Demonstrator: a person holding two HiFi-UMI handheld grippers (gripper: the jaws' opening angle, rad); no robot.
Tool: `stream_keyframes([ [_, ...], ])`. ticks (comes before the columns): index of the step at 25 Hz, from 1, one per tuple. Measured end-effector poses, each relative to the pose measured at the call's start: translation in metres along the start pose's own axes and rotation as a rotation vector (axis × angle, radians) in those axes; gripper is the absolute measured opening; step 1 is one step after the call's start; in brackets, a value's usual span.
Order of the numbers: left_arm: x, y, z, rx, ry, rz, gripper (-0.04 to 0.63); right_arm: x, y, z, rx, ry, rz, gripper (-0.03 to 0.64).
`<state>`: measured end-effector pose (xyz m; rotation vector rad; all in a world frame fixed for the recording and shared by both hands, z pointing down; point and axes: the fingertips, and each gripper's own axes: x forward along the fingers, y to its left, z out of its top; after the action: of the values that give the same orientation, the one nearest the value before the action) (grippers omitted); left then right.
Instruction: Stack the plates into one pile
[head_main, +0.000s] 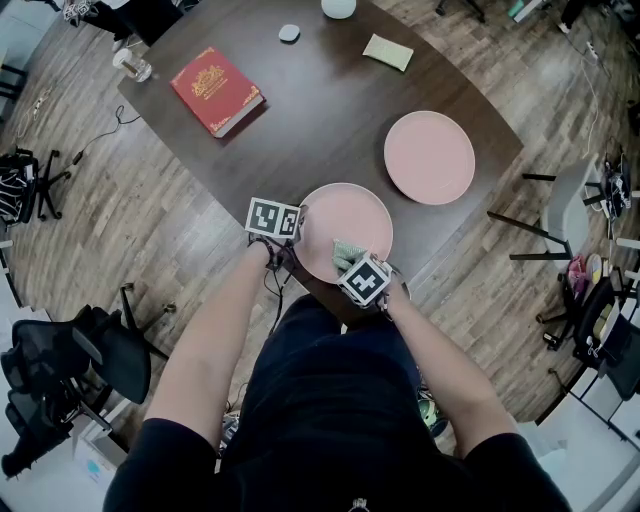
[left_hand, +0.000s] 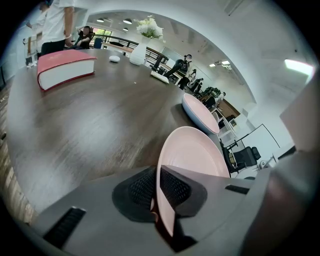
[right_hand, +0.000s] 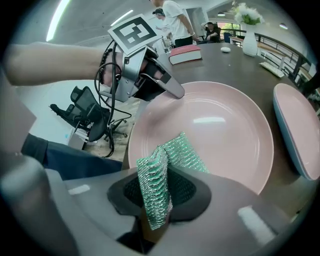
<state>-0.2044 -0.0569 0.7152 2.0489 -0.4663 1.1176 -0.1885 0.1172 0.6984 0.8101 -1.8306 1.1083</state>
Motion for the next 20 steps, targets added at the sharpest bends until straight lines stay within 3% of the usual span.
stream_keyframes([
  [13, 0.000, -0.004, -0.003, 0.012, 0.018, -0.032, 0.012, -0.023, -0.051, -0.012, -0.189, 0.072, -0.161, 0.087],
  [20, 0.000, -0.004, -0.004, 0.003, 0.025, -0.046, 0.011, -0.027, -0.072, -0.006, -0.313, 0.066, -0.194, 0.087],
])
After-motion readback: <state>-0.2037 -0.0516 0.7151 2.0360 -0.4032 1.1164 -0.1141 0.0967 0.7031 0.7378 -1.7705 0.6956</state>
